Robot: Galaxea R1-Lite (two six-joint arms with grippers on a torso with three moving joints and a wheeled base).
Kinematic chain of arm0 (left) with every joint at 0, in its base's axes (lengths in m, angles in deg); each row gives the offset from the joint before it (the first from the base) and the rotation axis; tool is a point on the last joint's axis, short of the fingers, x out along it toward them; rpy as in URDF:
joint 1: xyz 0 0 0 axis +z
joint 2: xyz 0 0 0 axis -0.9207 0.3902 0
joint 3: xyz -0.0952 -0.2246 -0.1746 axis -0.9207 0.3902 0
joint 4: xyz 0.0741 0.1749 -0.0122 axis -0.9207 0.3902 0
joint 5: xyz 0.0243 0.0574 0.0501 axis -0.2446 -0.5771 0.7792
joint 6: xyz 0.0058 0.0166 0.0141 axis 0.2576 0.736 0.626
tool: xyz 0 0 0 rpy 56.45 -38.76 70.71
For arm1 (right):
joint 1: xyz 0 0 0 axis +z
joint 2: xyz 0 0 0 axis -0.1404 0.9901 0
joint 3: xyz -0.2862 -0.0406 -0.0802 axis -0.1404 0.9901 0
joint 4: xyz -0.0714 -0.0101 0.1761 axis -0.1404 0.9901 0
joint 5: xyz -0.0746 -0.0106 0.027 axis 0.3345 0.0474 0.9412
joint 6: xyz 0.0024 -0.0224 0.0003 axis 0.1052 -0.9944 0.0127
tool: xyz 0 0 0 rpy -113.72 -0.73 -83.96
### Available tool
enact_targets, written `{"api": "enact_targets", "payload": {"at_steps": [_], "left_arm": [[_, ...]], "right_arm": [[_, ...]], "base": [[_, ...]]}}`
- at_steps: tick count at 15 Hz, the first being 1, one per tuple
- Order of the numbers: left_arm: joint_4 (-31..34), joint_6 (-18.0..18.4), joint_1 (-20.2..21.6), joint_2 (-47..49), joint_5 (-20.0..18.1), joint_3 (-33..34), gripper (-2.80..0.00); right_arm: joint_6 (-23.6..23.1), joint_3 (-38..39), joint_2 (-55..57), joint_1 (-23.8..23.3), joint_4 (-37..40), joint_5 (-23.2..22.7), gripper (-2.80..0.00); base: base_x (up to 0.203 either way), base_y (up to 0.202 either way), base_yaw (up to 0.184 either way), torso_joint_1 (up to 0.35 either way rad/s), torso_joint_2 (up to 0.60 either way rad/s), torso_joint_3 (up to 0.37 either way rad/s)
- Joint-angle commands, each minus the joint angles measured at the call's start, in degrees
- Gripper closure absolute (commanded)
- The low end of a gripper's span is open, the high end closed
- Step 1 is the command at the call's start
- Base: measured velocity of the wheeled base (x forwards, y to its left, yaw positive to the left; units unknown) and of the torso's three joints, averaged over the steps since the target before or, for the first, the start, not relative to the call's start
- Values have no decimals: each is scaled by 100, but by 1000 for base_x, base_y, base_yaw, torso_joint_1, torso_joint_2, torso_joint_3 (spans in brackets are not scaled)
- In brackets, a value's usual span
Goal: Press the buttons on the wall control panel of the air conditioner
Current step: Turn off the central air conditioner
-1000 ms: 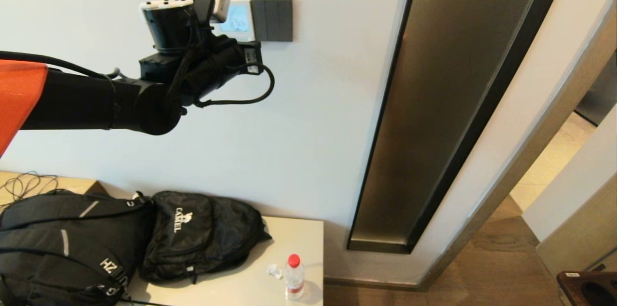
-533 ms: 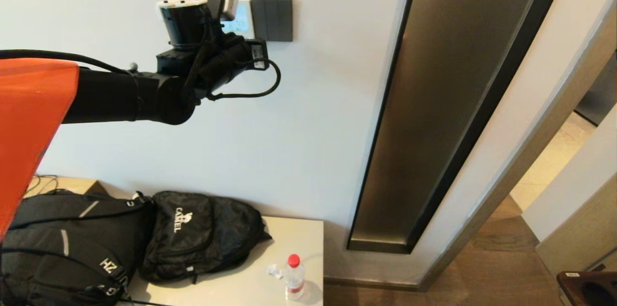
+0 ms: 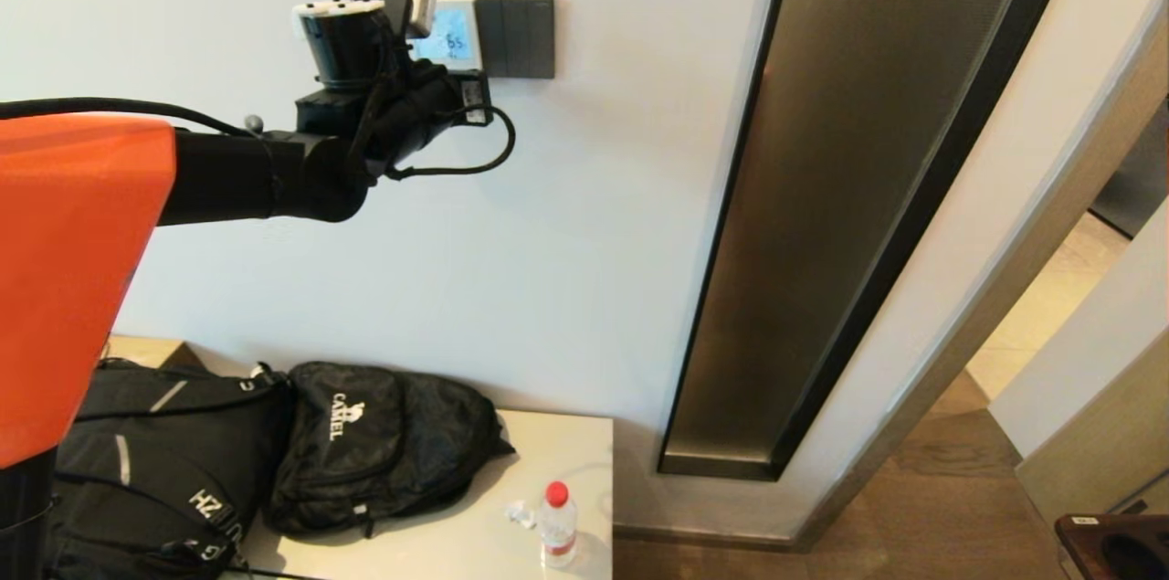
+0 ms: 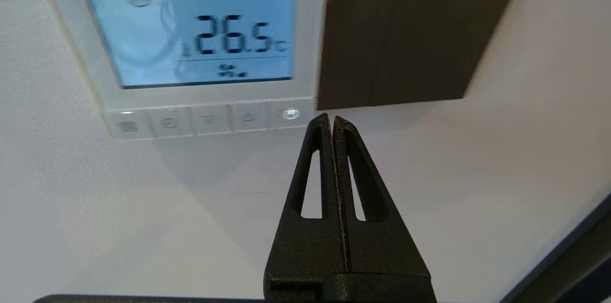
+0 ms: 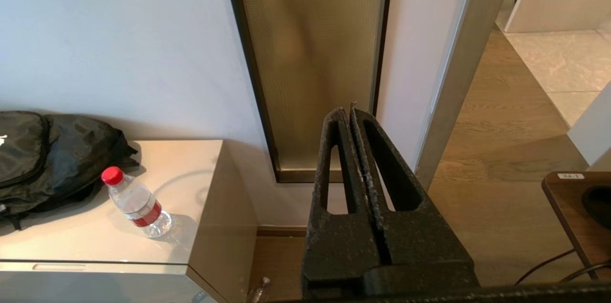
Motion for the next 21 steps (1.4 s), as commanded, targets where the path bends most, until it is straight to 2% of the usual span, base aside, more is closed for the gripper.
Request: {"api": "enact_targets", "payload": {"at_steps": [1,5,21], "left_arm": [[52,-2,24,94,-5,-117,0],[224,-11,42,281,-5,-445,0],[146,-29,148,96,13,-296,0]], "right_arm": [[-3,0,4,0,-2,-3,0],[3,0,4,0,-2,-3,0],[-3,0,4,0,-2,-3,0]], "base": [[0,0,0,0,0,0],[0,0,0,0,0,0],[0,0,0,0,0,0]]}}
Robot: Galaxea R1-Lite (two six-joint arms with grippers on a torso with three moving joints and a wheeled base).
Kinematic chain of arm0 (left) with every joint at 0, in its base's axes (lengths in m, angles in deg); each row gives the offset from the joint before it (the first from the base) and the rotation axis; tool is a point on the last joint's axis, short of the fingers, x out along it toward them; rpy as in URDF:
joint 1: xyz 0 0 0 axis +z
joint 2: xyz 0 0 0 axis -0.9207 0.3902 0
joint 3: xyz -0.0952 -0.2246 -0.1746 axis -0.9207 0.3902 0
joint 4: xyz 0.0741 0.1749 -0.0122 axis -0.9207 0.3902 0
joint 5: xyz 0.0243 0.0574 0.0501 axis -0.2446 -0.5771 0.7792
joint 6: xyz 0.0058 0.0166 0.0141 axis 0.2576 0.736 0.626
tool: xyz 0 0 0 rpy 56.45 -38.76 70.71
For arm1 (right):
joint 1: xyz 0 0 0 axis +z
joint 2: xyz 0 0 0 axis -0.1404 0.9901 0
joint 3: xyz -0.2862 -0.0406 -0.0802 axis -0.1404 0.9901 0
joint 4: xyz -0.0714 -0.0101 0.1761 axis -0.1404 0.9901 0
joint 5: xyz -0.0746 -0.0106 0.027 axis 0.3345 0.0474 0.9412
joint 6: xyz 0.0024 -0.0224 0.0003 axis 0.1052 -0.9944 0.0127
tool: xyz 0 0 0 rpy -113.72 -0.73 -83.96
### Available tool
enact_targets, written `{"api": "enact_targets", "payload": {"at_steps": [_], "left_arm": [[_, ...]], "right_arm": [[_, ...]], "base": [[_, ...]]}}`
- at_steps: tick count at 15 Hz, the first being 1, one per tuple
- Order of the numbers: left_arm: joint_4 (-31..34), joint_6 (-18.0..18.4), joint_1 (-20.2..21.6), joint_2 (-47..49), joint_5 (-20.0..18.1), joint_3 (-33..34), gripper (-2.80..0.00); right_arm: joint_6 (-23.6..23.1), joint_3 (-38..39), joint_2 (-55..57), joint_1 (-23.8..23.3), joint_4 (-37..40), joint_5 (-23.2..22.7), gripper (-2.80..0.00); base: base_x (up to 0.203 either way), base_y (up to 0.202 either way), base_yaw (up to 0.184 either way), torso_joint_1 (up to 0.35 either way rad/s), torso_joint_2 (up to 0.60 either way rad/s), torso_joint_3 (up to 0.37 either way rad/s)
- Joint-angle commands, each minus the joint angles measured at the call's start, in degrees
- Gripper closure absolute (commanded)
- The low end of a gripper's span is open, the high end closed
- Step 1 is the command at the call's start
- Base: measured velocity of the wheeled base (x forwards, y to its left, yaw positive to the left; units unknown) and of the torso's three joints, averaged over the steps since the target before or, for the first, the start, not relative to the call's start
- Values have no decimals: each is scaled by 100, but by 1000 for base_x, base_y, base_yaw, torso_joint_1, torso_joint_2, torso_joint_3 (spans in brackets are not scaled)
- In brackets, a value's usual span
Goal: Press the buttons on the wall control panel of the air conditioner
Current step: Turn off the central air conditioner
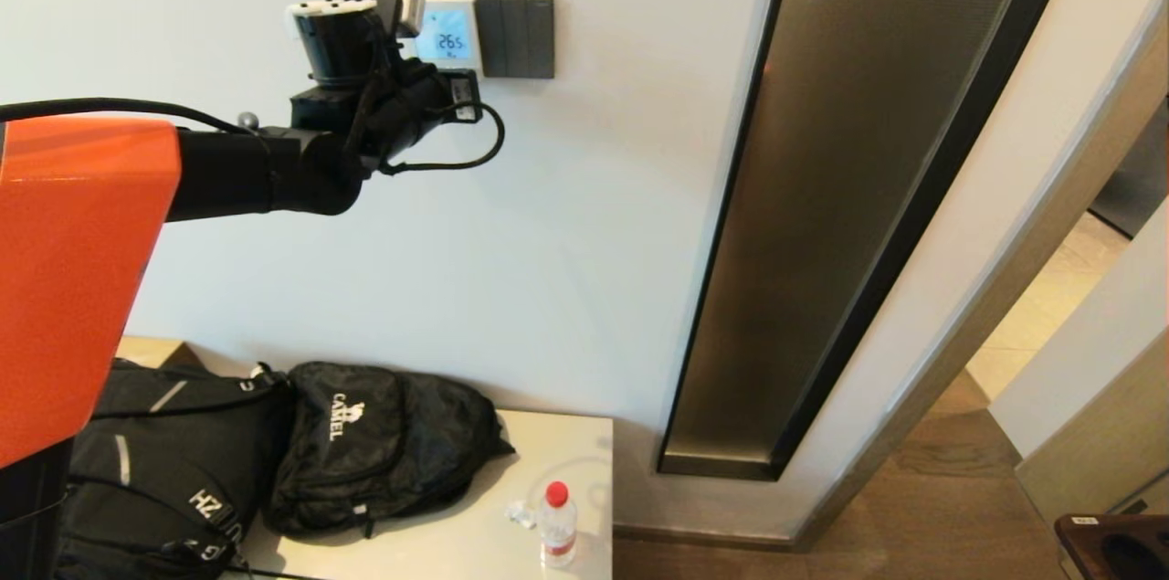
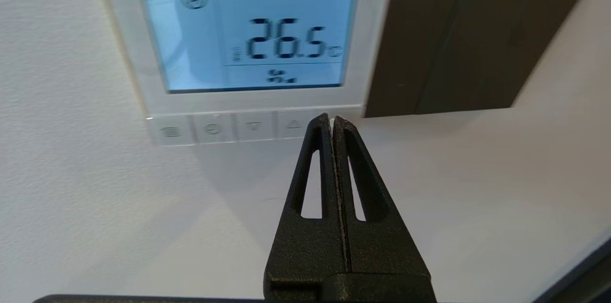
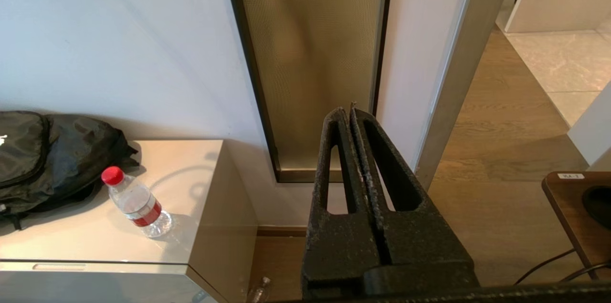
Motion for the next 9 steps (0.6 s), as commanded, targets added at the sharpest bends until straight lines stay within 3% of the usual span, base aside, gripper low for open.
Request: {"api": "enact_targets", "payload": {"at_steps": [1,9], "left_arm": [[-7,-5,1,-44,3,-3,0],[44,-5,1,70,-6,-116,0]], "right_arm": [[-6,0,4,0,-2,-3,0],[1,0,4,0,-2,-3,0]], "base": [[0,0,0,0,0,0],[0,0,0,0,0,0]]}}
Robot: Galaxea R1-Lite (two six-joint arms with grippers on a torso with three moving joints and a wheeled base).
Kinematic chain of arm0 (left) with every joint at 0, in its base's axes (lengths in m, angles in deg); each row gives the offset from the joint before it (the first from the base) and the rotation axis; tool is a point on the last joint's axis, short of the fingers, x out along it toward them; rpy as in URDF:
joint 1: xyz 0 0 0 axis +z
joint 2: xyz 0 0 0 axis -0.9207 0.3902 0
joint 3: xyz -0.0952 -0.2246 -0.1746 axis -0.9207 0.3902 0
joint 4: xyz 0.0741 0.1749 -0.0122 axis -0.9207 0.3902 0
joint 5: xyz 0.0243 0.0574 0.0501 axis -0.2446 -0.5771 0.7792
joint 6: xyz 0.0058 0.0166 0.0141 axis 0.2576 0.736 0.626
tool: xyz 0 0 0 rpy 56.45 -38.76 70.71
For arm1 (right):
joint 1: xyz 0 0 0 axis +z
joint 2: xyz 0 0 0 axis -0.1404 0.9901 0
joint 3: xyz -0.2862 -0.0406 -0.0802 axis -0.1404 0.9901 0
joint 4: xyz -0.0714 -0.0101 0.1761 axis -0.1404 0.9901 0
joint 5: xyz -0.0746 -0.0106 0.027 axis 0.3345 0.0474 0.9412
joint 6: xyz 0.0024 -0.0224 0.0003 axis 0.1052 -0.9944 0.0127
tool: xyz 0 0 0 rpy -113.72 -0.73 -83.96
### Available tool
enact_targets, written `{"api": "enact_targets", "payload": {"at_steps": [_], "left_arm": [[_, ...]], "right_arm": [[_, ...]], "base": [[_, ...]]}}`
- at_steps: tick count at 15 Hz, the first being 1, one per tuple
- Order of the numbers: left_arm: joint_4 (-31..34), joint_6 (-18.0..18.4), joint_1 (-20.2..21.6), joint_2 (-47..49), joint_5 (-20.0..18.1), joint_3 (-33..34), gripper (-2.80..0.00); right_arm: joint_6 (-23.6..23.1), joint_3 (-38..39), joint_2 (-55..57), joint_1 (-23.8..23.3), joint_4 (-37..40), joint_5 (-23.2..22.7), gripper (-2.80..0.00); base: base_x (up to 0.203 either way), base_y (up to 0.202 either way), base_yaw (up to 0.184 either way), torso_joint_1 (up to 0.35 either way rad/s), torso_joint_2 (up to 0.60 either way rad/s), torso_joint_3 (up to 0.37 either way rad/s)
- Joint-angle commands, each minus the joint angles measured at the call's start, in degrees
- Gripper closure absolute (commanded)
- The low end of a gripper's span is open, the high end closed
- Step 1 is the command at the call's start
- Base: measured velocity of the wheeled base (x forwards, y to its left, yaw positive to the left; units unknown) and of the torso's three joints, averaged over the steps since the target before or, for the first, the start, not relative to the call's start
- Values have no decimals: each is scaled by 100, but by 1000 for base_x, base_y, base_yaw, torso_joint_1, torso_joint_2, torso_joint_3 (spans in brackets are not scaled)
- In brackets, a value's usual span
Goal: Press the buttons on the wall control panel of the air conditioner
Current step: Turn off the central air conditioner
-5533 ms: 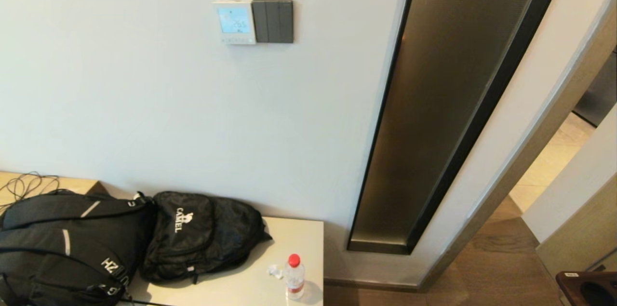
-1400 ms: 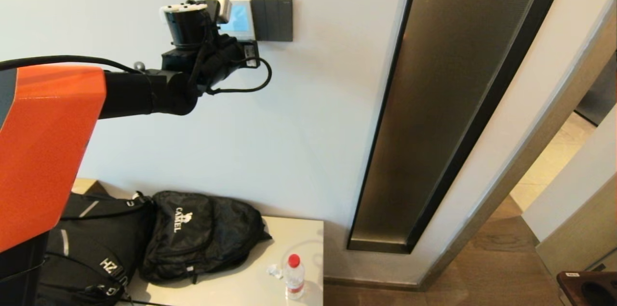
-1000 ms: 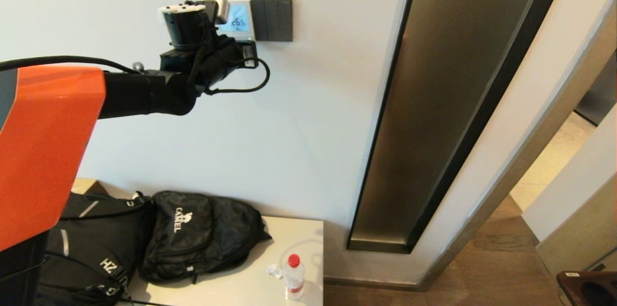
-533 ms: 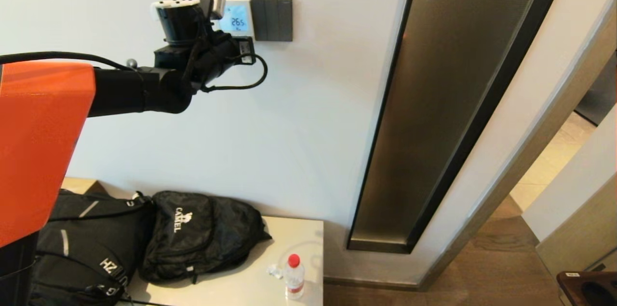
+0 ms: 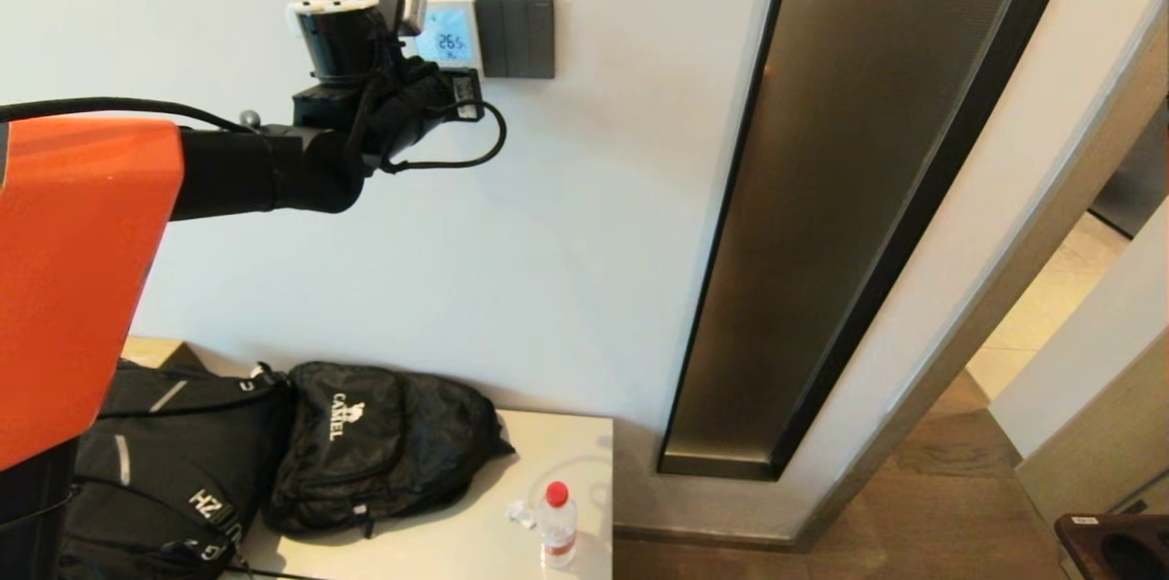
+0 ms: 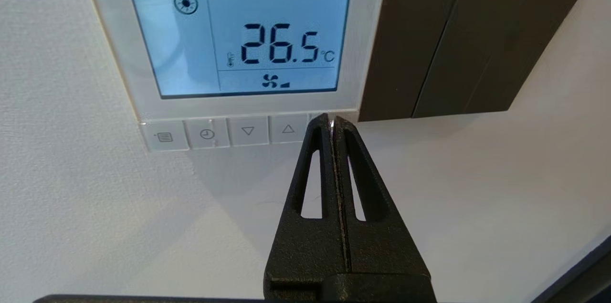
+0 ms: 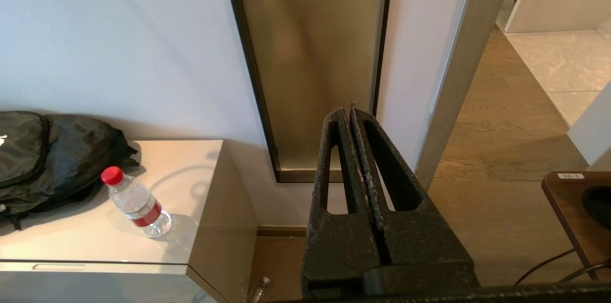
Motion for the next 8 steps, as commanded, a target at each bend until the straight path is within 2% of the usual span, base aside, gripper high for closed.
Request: {"api": "enact_targets", "payload": {"at_steps": [1,8], "left_arm": [[-23,-5,1,28,-2,3,0],[-15,-5,1,108,-2,-31,0]], "right_arm": [[-6,0,4,0,-2,-3,0],[2,0,4,0,-2,-3,0]], "base": [[0,0,0,0,0,0],[0,0,0,0,0,0]]}}
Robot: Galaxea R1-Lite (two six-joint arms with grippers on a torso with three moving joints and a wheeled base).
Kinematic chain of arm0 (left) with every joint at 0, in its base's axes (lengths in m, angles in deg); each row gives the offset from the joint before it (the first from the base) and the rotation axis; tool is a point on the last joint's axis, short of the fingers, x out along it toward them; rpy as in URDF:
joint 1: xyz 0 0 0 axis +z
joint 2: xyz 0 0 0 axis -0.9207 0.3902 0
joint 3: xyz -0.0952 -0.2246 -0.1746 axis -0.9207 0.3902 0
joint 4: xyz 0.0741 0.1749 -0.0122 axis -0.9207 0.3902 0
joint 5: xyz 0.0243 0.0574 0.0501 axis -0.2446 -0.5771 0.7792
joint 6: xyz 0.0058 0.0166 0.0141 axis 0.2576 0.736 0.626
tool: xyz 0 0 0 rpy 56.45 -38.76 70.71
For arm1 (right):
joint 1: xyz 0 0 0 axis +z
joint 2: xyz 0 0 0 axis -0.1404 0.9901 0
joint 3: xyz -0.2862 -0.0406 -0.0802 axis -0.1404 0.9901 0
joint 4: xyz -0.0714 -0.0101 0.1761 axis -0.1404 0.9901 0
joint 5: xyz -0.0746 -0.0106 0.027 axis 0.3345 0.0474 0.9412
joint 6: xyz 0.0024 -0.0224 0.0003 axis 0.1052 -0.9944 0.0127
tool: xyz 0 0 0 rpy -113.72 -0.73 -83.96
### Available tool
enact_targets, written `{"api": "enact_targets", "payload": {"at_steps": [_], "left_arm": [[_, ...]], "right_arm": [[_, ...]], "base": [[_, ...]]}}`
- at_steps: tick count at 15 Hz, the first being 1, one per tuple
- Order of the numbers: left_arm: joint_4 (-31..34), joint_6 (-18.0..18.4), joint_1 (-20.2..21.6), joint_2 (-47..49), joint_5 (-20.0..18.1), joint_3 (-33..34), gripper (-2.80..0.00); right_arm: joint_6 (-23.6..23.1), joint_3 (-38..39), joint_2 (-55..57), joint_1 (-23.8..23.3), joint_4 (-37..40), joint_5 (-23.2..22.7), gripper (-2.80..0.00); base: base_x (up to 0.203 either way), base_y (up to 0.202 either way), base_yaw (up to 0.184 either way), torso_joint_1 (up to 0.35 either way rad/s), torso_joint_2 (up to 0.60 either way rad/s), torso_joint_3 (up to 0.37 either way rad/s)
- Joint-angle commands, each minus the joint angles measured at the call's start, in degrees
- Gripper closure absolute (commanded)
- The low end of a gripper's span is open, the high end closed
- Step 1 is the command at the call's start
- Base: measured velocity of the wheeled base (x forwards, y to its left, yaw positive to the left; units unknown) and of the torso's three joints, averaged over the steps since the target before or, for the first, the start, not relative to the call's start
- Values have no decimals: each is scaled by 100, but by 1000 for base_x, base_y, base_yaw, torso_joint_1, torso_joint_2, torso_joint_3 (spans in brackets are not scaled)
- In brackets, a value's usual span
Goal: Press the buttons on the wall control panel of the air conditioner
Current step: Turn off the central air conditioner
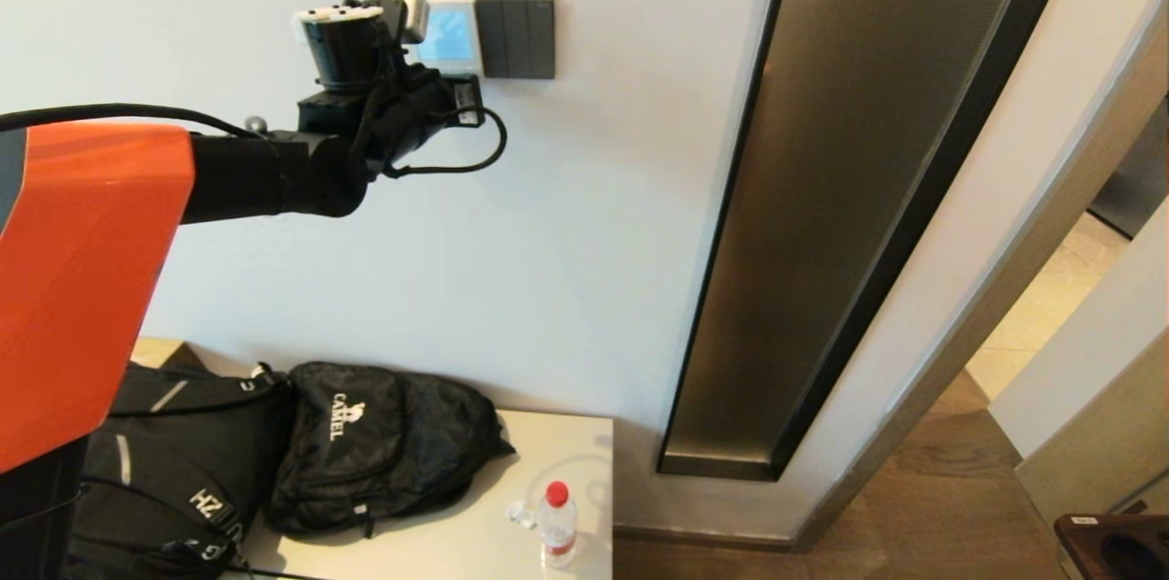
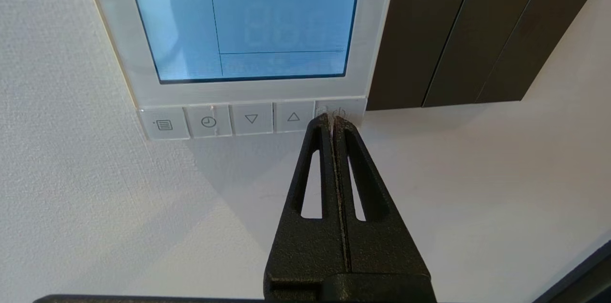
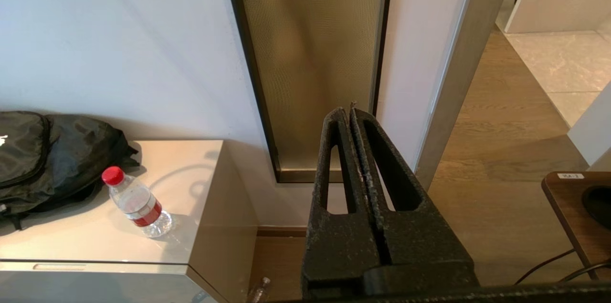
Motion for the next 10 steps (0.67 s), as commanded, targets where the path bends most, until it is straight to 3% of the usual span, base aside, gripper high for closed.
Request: {"api": "enact_targets", "payload": {"at_steps": [1,4,10], "left_arm": [[-8,-3,-1,14,0,-11,0],[-57,-12,-4,-3,0,25,0],[-521,-12,-19,-394,0,723,0]], "right_arm": [[-5,0,4,0,-3,-3,0],[-5,0,4,0,-3,-3,0],[-5,0,4,0,-3,-3,0]], "base": [[0,0,0,0,0,0],[0,0,0,0,0,0],[0,0,0,0,0,0]]}}
